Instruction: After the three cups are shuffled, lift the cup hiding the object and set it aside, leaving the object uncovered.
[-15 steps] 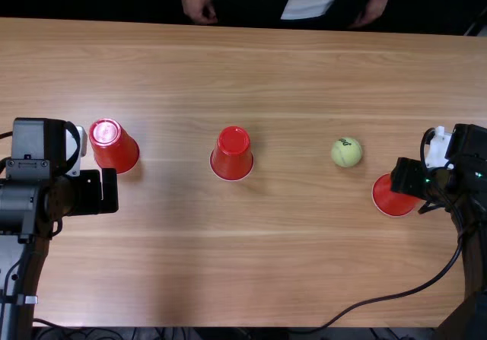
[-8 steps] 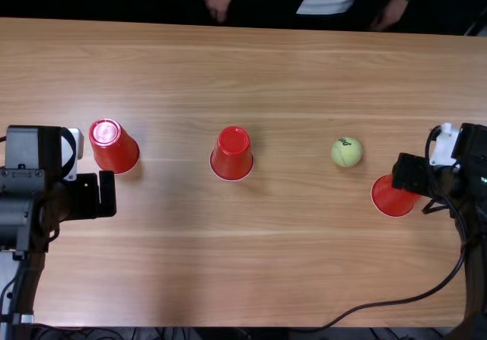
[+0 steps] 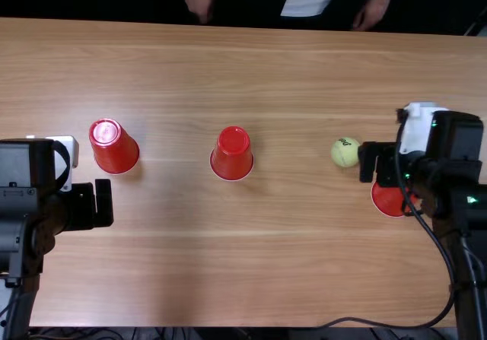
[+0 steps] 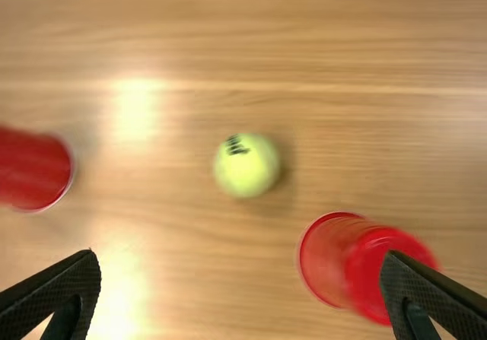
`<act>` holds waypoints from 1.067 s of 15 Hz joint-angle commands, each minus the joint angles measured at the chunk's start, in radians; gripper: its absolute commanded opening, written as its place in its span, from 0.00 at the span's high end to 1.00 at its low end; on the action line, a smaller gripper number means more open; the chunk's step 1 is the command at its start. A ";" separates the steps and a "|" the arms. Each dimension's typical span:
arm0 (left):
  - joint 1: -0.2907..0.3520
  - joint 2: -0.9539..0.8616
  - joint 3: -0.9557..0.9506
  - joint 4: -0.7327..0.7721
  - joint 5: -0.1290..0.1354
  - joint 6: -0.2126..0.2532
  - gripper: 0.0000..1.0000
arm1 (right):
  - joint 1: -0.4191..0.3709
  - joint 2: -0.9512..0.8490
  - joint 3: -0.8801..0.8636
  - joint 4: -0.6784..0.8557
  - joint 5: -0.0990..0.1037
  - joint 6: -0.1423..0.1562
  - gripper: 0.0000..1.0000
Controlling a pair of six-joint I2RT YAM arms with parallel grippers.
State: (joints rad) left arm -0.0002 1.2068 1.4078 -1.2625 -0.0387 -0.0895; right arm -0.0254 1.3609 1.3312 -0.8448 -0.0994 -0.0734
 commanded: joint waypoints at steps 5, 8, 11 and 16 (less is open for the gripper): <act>-0.001 -0.070 0.003 -0.030 0.013 0.001 0.00 | 0.044 -0.112 -0.044 -0.091 -0.002 0.009 0.00; -0.006 -0.107 -0.024 -0.044 0.013 -0.001 0.00 | 0.065 -0.192 -0.106 -0.115 -0.002 0.009 0.00; -0.006 -0.148 -0.047 -0.043 0.000 -0.006 0.00 | 0.067 -0.324 -0.156 -0.099 -0.006 0.013 0.00; 0.002 -0.326 -0.256 0.024 0.002 -0.008 0.00 | 0.070 -0.618 -0.400 -0.040 -0.006 0.022 0.00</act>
State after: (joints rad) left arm -0.0002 0.9085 1.1744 -1.2327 -0.0383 -0.0937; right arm 0.0322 0.7586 0.9573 -0.8879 -0.1013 -0.0620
